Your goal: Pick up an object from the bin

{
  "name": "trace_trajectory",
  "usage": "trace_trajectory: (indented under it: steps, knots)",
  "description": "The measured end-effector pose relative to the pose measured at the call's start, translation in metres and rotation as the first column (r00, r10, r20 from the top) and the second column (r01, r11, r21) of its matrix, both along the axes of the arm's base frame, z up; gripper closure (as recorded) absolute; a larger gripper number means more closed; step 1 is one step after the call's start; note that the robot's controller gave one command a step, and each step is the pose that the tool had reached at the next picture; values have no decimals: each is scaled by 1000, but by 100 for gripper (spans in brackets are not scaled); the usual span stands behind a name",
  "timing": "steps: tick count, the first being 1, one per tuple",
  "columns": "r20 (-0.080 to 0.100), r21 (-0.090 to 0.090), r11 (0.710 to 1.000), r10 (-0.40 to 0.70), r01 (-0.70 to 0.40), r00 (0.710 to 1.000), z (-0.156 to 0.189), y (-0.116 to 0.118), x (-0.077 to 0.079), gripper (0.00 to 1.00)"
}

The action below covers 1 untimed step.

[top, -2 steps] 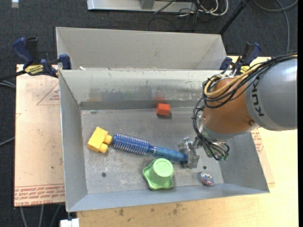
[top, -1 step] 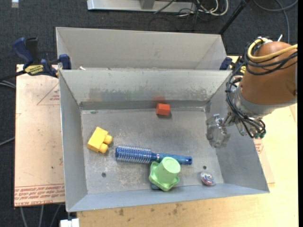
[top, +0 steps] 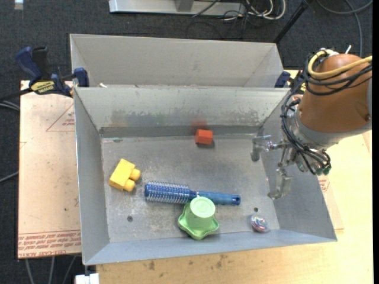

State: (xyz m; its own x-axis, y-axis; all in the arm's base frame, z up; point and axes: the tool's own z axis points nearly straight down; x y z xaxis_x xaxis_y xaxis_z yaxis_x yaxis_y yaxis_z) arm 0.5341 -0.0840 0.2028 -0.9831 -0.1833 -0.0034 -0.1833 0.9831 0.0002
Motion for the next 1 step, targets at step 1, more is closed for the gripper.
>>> trace_trajectory:
  steps: [1]
  knots:
    - [-10,3,996,94,-94,995,-119,57,-36,0]
